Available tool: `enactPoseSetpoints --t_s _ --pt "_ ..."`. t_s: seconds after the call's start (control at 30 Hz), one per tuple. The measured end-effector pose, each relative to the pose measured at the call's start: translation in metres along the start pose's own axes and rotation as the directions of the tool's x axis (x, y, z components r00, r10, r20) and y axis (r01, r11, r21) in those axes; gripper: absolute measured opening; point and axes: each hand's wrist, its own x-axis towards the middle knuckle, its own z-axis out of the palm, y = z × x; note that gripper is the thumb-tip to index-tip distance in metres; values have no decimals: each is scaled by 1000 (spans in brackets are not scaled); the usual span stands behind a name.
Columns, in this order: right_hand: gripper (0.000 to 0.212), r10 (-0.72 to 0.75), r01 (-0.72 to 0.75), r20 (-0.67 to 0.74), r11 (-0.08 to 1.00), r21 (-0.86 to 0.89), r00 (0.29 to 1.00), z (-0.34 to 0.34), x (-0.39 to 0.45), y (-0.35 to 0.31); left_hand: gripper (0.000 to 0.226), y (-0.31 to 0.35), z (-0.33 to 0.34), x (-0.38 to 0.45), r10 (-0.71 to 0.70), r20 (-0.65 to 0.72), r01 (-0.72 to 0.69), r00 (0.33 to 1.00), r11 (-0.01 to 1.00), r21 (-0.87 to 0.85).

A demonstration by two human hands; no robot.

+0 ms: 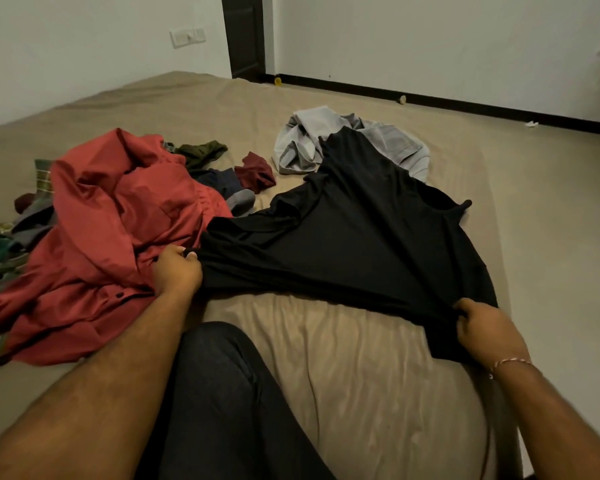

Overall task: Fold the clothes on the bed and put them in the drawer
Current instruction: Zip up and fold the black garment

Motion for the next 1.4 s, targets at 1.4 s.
enactPoseSetpoints --t_s 1.4 --pt "18 665 -203 -93 354 913 741 -6 162 58 13 371 419 -149 658 689 -924 303 380 43"
